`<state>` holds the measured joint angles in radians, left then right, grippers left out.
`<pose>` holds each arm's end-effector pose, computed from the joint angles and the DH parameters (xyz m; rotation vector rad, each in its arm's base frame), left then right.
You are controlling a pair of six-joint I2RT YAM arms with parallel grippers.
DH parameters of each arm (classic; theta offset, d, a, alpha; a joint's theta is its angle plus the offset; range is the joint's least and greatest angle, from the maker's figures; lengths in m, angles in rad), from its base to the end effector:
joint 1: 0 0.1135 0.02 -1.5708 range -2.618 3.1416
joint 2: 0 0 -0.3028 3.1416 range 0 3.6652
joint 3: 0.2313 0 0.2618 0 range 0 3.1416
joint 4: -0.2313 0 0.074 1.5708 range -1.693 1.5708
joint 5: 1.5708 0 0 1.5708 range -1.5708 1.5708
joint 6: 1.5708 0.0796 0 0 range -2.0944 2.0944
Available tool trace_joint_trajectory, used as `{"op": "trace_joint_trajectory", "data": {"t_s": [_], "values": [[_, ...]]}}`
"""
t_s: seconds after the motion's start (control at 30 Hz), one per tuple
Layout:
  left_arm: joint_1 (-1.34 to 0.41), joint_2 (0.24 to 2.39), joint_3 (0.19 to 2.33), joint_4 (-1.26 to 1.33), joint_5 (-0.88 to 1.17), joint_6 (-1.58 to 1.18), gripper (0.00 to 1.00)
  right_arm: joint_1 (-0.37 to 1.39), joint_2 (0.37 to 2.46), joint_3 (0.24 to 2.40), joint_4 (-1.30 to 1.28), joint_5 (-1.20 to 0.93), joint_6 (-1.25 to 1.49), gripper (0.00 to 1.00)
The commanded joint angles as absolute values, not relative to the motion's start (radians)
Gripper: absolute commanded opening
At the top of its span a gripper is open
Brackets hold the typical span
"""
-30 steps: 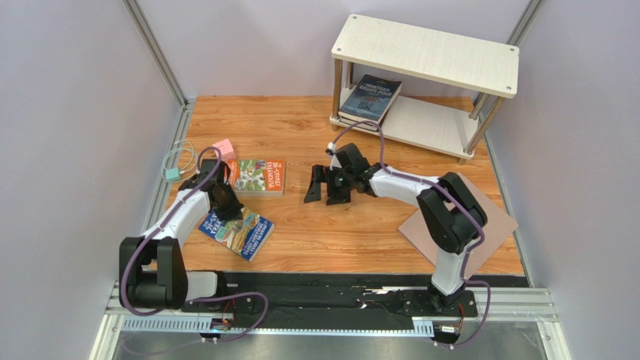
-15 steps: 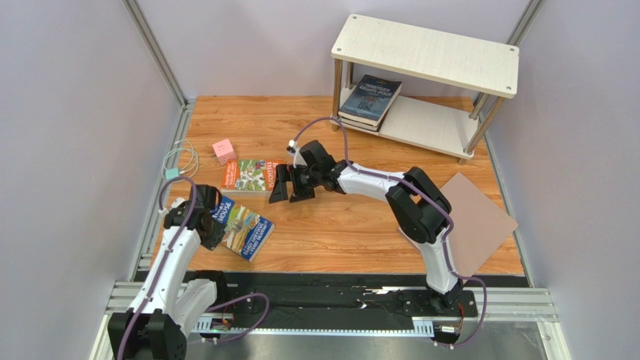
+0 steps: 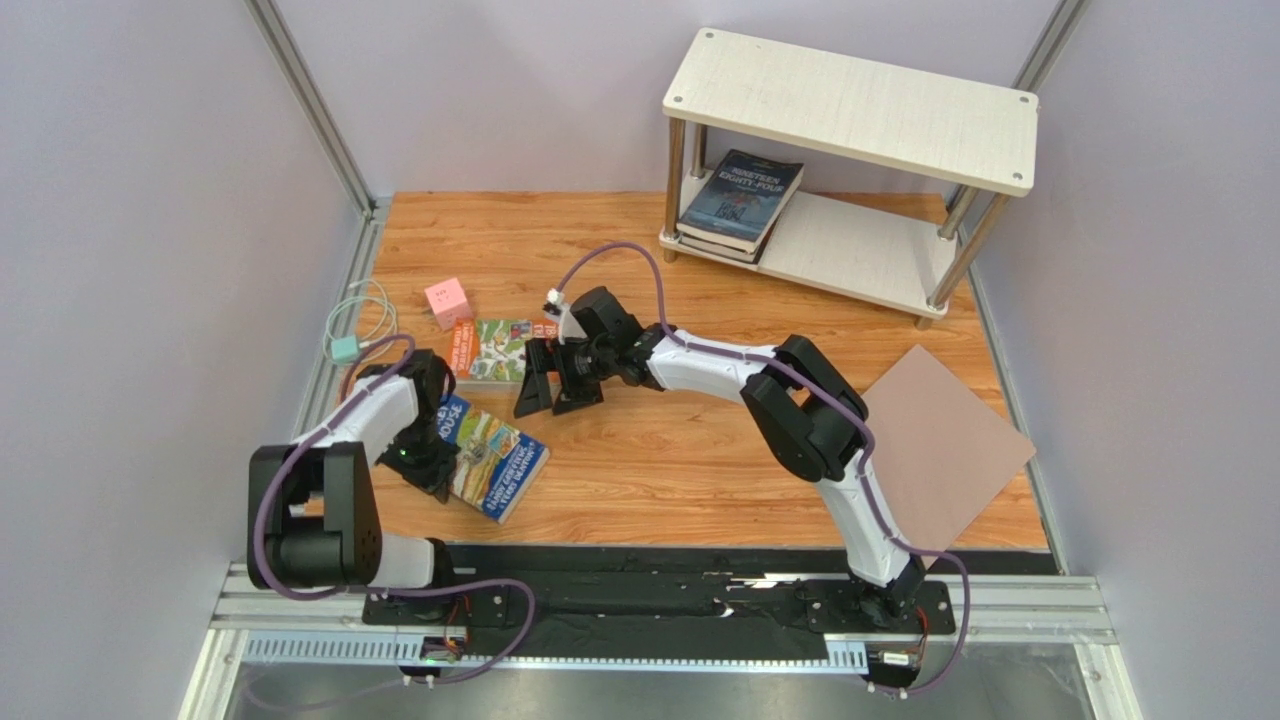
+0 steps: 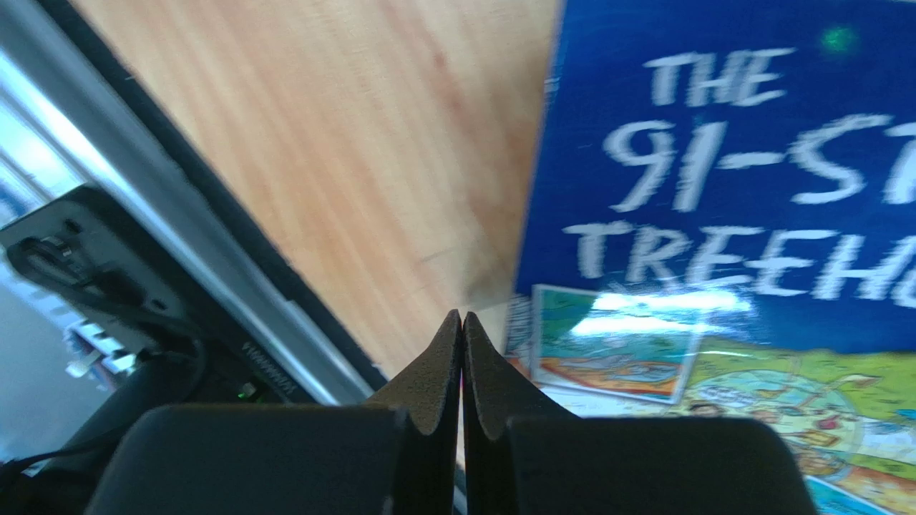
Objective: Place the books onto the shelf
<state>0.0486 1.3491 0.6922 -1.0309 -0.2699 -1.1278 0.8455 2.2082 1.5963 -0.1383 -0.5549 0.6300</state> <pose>0.1730 0.0297 0.1511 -1.6832 2.5677 0.4500 0.3314 0.4371 0.1630 -0.5963 2.5352 1.3009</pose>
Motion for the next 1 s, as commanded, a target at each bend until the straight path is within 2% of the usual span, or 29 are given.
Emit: {"op": "trace_joint_trajectory", "data": {"t_s": [0.0,0.37,0.47,0.6,0.7,0.97], "values": [[0.055,1.375,0.739,-0.945,-0.197,-1.057,0.0,0.865,2.221,1.641,-0.109,-0.594,0.649,0.88],[0.048,1.296,0.776,-0.79,-0.103,-0.994,0.0,0.879,2.249,1.626,-0.048,-0.644,0.689,0.84],[0.034,1.353,0.79,-0.764,-0.084,-0.989,0.0,0.881,2.253,1.615,-0.023,-0.67,0.692,0.81],[0.003,1.433,0.825,-0.758,-0.09,-0.985,0.0,0.882,2.241,1.579,0.035,-0.71,0.703,0.69],[-0.033,1.48,0.844,-0.744,-0.091,-0.983,0.0,0.882,2.229,1.552,0.107,-0.755,0.727,0.66],[-0.083,1.542,0.876,-0.723,-0.089,-0.989,0.0,0.884,2.214,1.468,0.317,-0.796,0.827,0.66]]}}
